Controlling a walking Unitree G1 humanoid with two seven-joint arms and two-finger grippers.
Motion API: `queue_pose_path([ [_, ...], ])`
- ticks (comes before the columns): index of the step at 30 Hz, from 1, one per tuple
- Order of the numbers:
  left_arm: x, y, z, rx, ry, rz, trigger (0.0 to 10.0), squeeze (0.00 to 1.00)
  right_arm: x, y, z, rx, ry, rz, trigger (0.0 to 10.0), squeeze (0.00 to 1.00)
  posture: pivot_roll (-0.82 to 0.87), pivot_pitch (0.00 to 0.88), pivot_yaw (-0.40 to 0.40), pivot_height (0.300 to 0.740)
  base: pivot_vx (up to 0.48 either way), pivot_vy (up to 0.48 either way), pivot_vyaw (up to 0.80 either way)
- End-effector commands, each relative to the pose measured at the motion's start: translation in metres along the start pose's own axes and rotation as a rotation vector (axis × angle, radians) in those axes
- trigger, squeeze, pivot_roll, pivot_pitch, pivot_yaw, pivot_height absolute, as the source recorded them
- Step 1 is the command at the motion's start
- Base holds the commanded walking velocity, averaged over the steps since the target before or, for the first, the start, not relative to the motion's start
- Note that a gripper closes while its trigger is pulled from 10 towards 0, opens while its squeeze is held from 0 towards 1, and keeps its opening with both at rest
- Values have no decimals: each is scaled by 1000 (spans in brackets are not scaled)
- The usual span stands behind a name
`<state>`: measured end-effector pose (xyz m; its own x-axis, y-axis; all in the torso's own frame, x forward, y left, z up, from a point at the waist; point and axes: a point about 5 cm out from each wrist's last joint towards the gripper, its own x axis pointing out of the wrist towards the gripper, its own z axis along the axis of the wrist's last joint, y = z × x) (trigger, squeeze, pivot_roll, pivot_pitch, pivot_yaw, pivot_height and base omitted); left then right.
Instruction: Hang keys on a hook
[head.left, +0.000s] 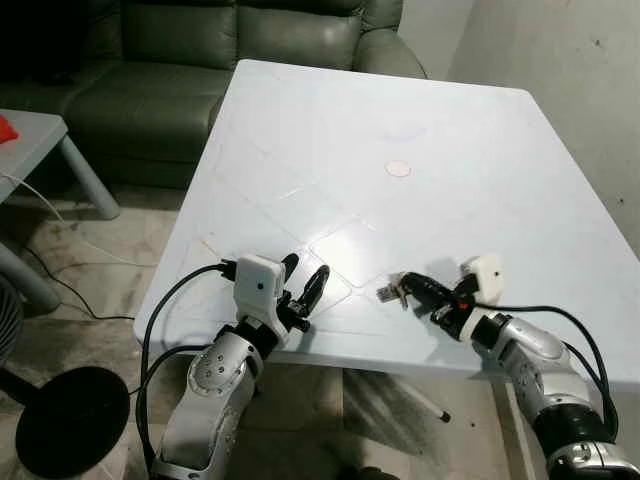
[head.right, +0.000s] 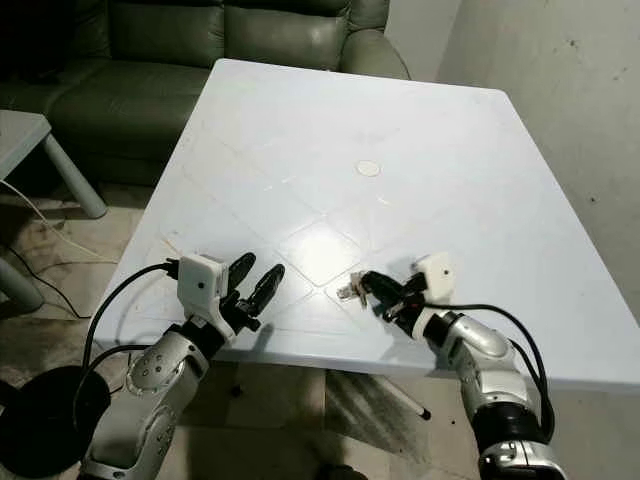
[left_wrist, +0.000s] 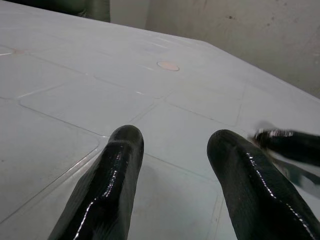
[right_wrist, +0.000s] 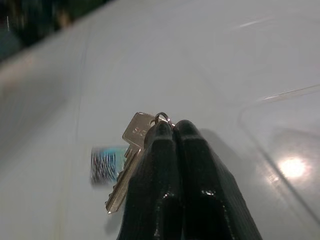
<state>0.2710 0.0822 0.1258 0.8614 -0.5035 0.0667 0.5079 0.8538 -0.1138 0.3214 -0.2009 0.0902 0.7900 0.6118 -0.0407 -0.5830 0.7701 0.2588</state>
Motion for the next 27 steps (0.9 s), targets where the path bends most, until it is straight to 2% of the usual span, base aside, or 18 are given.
queue_pose_path([
  [1,1,-1,4,14,-12,-4,10000,0,2,-1,9,103,-79,-12,0,0,-86,141,-71,724,0,0,0],
  [5,2,-2,4,16,-14,-4,10000,0,5,5,15,203,-172,-15,0,0,-88,134,-71,724,0,0,0],
  [7,3,-1,4,18,-15,-5,10000,0,6,8,15,216,-196,-16,0,0,-89,131,-69,724,0,0,0],
  [9,4,-1,5,19,-16,-6,10000,0,6,9,15,217,-209,-20,0,0,-89,131,-69,724,0,0,0],
  [10,5,-1,6,22,-19,-5,10000,0,6,10,19,194,-262,-63,0,0,-90,124,-67,724,0,0,0],
  [18,5,-1,6,22,-19,-5,10000,0,6,10,19,194,-262,-63,0,0,-90,124,-67,724,0,0,0],
  [19,6,0,6,23,-20,-5,10000,0,5,10,21,184,-290,-88,0,0,-90,124,-67,724,0,0,0],
  [20,12,2,9,36,-32,-6,10000,0,5,12,35,-155,-257,-253,10000,0,-101,86,-55,724,0,0,0],
  [21,12,2,9,36,-32,-6,10000,0,5,12,35,-155,-257,-253,10000,0,-101,86,-55,724,0,0,0],
  [22,15,3,11,41,-37,-10,10000,0,4,18,43,-339,-255,-291,10000,0,-102,87,-53,724,0,0,0],
  [23,15,3,11,43,-38,-13,10000,0,4,19,45,-389,-245,-286,10000,0,-102,87,-53,724,0,0,0],
  [27,17,2,11,46,-40,-25,10000,0,5,22,48,-433,-241,-261,10000,0,-108,76,-53,724,0,0,0],
])
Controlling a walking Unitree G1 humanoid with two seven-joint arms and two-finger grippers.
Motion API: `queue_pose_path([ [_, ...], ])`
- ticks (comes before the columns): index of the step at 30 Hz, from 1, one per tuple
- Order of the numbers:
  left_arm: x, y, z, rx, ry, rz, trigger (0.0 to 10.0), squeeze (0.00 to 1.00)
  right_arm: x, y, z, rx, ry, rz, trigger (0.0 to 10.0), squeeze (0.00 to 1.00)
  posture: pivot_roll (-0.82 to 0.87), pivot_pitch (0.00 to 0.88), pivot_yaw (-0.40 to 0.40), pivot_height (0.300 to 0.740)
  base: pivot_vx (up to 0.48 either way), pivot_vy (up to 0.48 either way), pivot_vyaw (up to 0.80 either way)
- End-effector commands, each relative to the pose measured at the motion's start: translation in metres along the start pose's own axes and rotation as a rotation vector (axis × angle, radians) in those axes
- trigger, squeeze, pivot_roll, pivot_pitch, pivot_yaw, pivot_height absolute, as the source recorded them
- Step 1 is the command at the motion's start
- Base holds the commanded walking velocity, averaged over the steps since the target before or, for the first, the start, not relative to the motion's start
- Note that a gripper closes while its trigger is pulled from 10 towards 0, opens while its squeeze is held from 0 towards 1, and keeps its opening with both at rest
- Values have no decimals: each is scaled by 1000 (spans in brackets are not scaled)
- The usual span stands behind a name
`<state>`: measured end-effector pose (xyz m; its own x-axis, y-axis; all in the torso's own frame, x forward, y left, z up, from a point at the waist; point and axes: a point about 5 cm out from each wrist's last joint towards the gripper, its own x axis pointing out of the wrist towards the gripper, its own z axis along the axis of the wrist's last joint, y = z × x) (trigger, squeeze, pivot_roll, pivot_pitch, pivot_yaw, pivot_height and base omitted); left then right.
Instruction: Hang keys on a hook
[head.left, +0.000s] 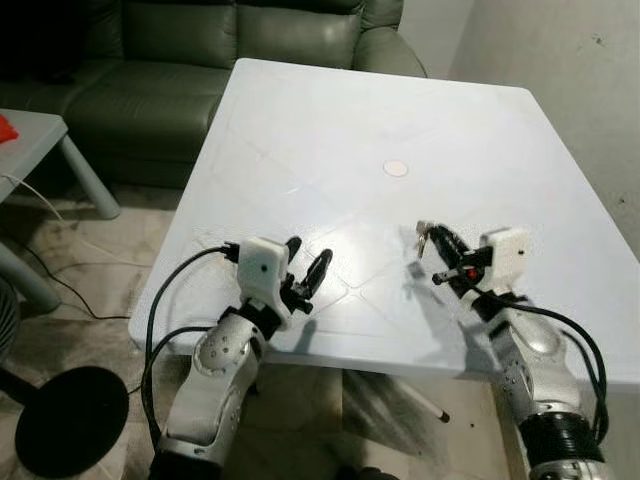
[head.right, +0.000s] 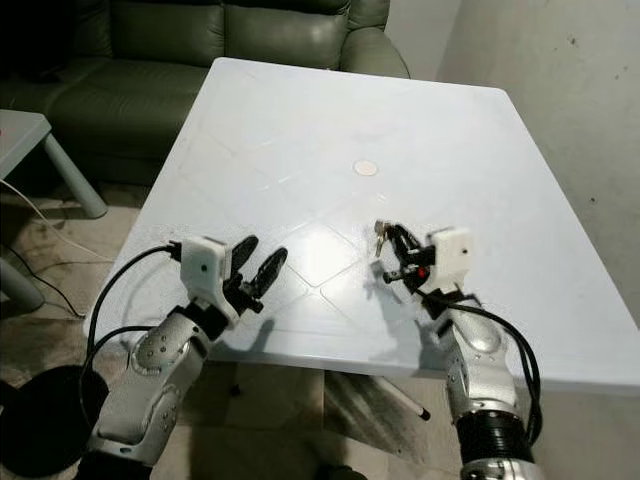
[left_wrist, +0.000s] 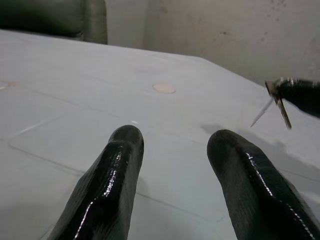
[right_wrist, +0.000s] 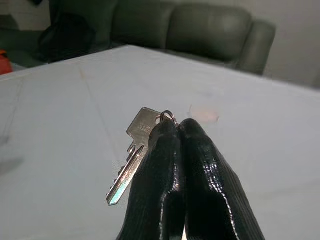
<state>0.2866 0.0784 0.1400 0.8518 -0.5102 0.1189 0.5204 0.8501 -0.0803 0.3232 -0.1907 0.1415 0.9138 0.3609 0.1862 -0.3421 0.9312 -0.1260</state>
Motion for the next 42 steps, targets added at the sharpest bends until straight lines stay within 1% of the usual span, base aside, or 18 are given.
queue_pose_path([
  [1,1,-2,-2,13,11,-11,10000,0,-1,1,1,-34,3,19,10000,0,-108,73,-54,724,0,0,0],
  [6,2,-1,-3,15,6,-8,10000,0,-4,4,-4,-34,26,40,10000,0,-103,64,-58,724,0,0,0],
  [9,2,0,-2,14,3,-5,10000,0,-10,13,-17,-34,115,136,10000,0,-105,63,-58,724,0,0,0],
  [11,2,0,-3,15,1,-5,10000,0,-13,15,-22,-18,147,156,10000,0,-104,64,-57,724,0,0,0],
  [13,2,-1,-3,15,1,-6,10000,0,-15,15,-25,10,166,150,10000,0,-104,64,-58,724,0,0,0],
  [14,2,-1,-2,15,0,-6,10000,0,-15,15,-27,4,169,141,10000,0,-106,67,-57,724,0,0,0],
  [16,3,-1,-2,18,0,-7,10000,0,-17,12,-30,31,181,110,10000,0,-106,68,-57,724,0,0,0],
  [18,3,0,-2,17,-1,-7,10000,0,-17,11,-31,38,186,105,10000,0,-105,69,-57,724,0,0,0],
  [23,3,0,-2,18,-4,-7,10000,0,-21,8,-39,85,250,97,10000,0,-106,72,-55,724,0,0,0],
  [24,3,0,-2,19,-4,-7,10000,0,-22,6,-43,83,290,78,10000,0,-107,75,-54,724,0,0,0],
  [26,3,0,-2,19,-4,-6,10000,0,-22,6,-45,90,298,71,10000,0,-107,73,-54,724,0,0,0],
  [27,3,0,-2,19,-4,-6,10000,0,-22,7,-46,143,309,66,10000,0,-106,73,-54,724,0,0,0],
  [32,3,0,-2,20,-5,-7,10000,0,-20,5,-49,154,338,27,10000,0,-106,73,-55,724,0,0,0],
  [39,3,-1,-2,19,-7,-5,10000,0,-19,1,-47,166,337,10,10000,0,-104,74,-57,724,0,0,0],
  [40,3,-1,-2,18,-7,-5,10000,0,-19,0,-47,168,331,9,10000,545,-104,75,-59,724,0,0,0],
  [41,3,-1,-2,19,-7,-4,10000,0,-19,0,-46,168,326,8,10000,1000,-102,75,-60,724,0,0,0],
  [42,3,-1,-2,20,-7,-4,10000,0,-19,-1,-46,167,323,8,10000,1000,-102,75,-60,724,0,0,0],
])
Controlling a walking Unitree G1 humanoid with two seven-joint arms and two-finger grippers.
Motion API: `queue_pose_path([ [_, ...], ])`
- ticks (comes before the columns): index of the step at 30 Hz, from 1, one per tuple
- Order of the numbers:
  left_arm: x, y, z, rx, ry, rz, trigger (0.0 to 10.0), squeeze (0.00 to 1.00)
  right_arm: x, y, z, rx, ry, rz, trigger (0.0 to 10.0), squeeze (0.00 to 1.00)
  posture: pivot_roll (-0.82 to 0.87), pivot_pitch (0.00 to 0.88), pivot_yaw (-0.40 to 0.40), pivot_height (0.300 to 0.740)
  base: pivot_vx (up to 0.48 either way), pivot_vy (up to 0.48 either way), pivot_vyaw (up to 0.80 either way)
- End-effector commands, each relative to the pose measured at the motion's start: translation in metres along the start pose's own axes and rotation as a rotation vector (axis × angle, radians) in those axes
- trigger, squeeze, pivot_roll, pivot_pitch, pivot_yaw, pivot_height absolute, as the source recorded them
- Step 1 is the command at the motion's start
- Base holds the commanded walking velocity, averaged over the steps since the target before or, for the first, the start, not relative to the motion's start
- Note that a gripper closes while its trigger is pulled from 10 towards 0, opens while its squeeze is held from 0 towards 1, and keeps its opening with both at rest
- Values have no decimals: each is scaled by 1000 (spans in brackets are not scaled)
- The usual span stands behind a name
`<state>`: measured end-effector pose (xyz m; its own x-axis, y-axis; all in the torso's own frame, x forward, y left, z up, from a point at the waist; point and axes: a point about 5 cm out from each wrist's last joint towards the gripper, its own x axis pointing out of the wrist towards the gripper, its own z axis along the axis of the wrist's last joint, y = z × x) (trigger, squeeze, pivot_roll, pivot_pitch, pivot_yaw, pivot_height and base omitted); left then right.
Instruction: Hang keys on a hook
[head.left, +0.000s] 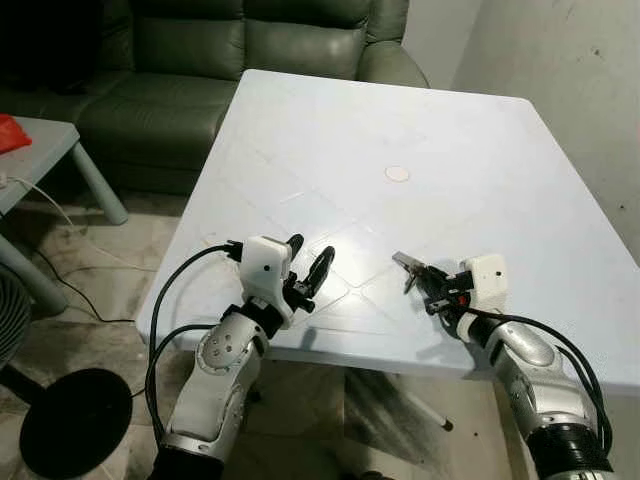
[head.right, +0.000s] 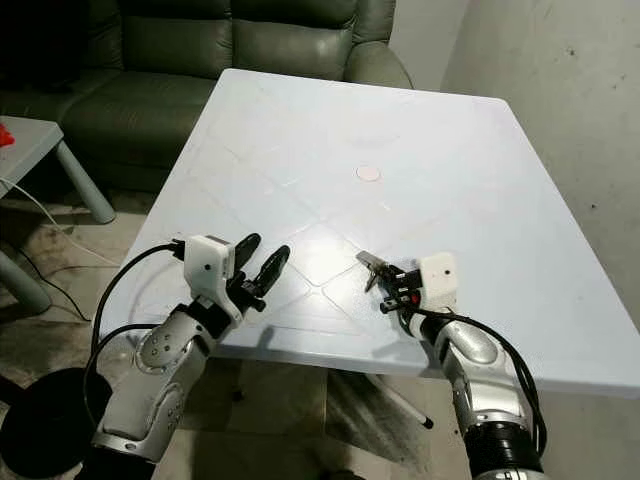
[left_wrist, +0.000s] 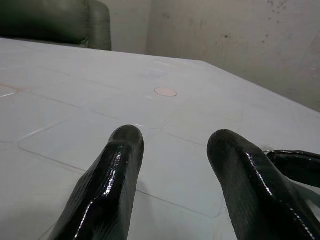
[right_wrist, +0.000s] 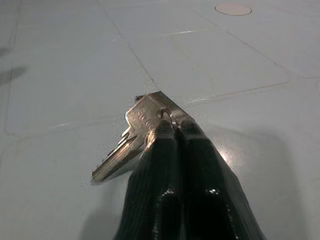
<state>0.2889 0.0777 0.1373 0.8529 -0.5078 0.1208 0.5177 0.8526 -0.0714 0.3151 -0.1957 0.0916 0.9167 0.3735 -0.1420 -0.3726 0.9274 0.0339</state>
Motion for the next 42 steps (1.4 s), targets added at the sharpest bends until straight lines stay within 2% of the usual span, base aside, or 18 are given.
queue_pose_path([
  [1,1,-2,1,11,-5,-6,10000,0,-2,-5,3,4,-11,-20,10000,1000,-102,75,-60,724,0,0,0],
  [4,1,-1,1,9,-5,-4,10000,0,-2,-5,3,-10,-1,-9,10000,886,-104,79,-60,724,0,0,0],
  [5,1,-1,1,10,-5,-4,10000,0,-2,-5,3,-9,1,-6,10000,486,-104,79,-60,724,0,0,0],
  [6,1,-1,1,10,-5,-4,10000,0,-2,-5,3,-7,2,-5,10000,486,-104,79,-60,724,0,0,0],
  [7,1,-1,1,10,-5,-3,10000,0,-2,-5,3,-8,2,-2,10000,0,-104,79,-60,724,0,0,0],
  [12,1,-1,2,9,-6,-1,10000,0,-3,-5,3,-10,2,4,10000,0,-105,82,-60,724,0,0,0],
  [13,1,-1,2,9,-7,-1,10000,0,-3,-6,3,-8,0,4,8000,0,-105,83,-61,724,0,0,0],
  [14,1,-1,2,9,-6,-1,10000,0,-3,-6,3,-9,-1,0,4314,0,-105,85,-59,724,0,0,0],
  [16,1,-1,2,10,-6,-1,10000,0,-3,-6,3,-11,-4,-1,3333,0,-105,84,-61,724,0,0,0],
  [18,1,-1,2,8,-6,0,10000,0,-3,-6,3,-4,2,10,4118,0,-104,85,-61,724,0,0,0],
  [19,1,0,2,9,-6,1,10000,0,-3,-6,3,-11,2,10,6235,0,-104,87,-62,724,0,0,0],
  [20,1,0,2,8,-7,2,10000,0,-3,-5,3,-10,4,18,10000,0,-104,87,-62,724,0,0,0],
  [33,1,0,2,5,-9,9,10000,0,-2,-3,2,-6,11,36,10000,0,-101,88,-64,724,0,0,0],
  [34,1,1,2,5,-9,9,10000,0,-2,-3,2,3,11,37,10000,682,-101,88,-64,724,0,0,0],
  [35,1,0,2,6,-9,9,10000,0,-2,-4,2,13,10,30,10000,1000,-101,91,-65,724,0,0,0],
  [37,1,1,3,6,-10,10,10000,0,-2,-4,3,6,7,29,10000,1000,-101,91,-65,724,0,0,0],
  [39,1,1,3,5,-11,11,10000,0,-2,-3,3,0,12,34,10000,0,-102,92,-65,724,0,0,0],
  [42,1,1,3,3,-11,10,10000,0,-2,-3,3,-8,15,44,10000,0,-103,93,-65,724,0,0,0],
])
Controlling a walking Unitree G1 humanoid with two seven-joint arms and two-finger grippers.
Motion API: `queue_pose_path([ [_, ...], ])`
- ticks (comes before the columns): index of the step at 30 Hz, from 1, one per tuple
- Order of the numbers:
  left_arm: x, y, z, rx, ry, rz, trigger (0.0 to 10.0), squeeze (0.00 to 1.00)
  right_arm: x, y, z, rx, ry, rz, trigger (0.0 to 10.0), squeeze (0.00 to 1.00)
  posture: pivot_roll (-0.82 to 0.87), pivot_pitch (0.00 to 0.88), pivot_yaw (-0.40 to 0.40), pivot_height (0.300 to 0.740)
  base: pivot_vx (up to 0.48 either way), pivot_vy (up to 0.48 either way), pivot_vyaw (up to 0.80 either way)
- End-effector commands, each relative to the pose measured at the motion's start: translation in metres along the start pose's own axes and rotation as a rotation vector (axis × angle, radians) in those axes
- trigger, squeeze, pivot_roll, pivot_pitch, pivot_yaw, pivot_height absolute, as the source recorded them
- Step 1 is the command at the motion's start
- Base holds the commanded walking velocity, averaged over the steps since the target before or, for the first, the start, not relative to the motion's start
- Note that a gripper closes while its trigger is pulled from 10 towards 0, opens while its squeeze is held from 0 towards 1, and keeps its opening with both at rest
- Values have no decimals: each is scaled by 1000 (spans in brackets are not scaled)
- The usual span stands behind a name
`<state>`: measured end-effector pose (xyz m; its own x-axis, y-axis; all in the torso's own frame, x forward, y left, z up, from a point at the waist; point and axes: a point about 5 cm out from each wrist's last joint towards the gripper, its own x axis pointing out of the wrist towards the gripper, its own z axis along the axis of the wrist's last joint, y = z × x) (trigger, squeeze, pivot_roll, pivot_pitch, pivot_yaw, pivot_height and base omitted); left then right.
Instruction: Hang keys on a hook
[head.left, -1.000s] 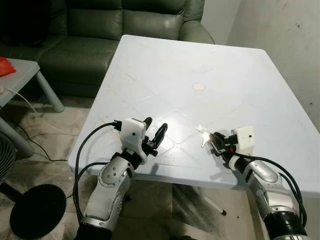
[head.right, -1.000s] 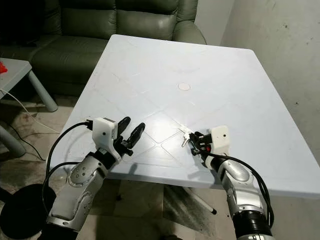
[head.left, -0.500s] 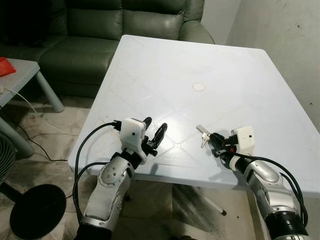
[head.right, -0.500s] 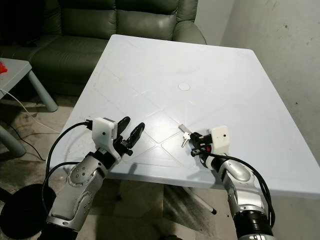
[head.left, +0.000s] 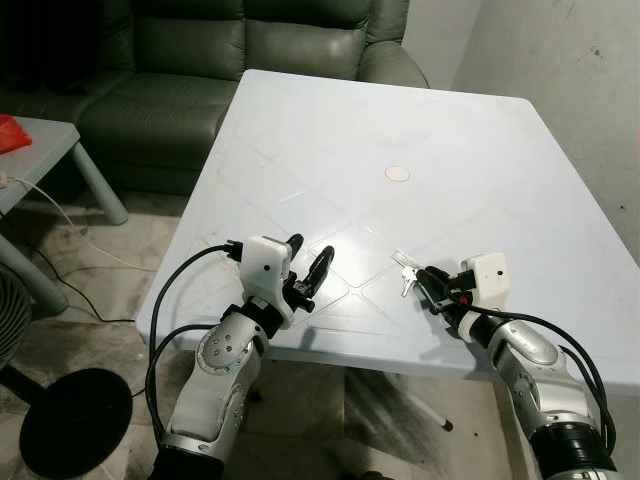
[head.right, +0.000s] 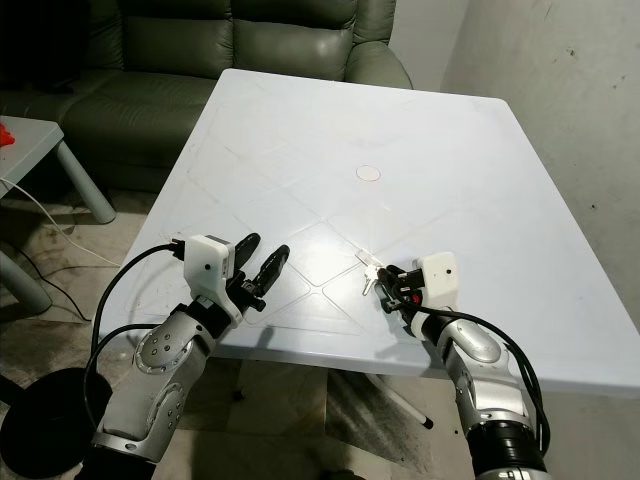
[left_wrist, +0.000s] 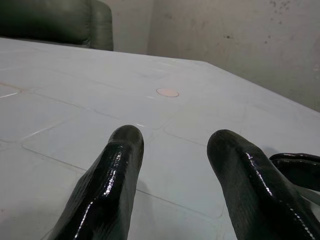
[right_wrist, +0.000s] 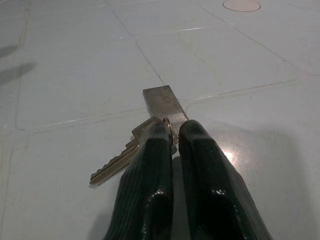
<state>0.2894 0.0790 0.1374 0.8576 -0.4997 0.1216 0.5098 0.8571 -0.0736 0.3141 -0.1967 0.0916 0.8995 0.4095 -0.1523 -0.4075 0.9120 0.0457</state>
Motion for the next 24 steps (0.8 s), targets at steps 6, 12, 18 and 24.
queue_pose_path([
  [6,1,-1,3,4,-9,1,10000,0,-1,-2,2,-20,8,3,10000,0,-104,94,-65,724,0,0,0],
  [12,2,0,3,4,-11,3,10000,0,-1,1,-1,-29,21,16,10000,0,-104,97,-66,724,0,0,0],
  [18,2,-1,3,4,-12,3,10000,0,-1,1,-1,-20,20,21,10000,0,-103,97,-67,724,0,0,0],
  [24,2,-1,4,4,-13,4,10000,0,-1,-1,1,-19,6,13,0,0,-104,98,-68,724,0,0,0],
])
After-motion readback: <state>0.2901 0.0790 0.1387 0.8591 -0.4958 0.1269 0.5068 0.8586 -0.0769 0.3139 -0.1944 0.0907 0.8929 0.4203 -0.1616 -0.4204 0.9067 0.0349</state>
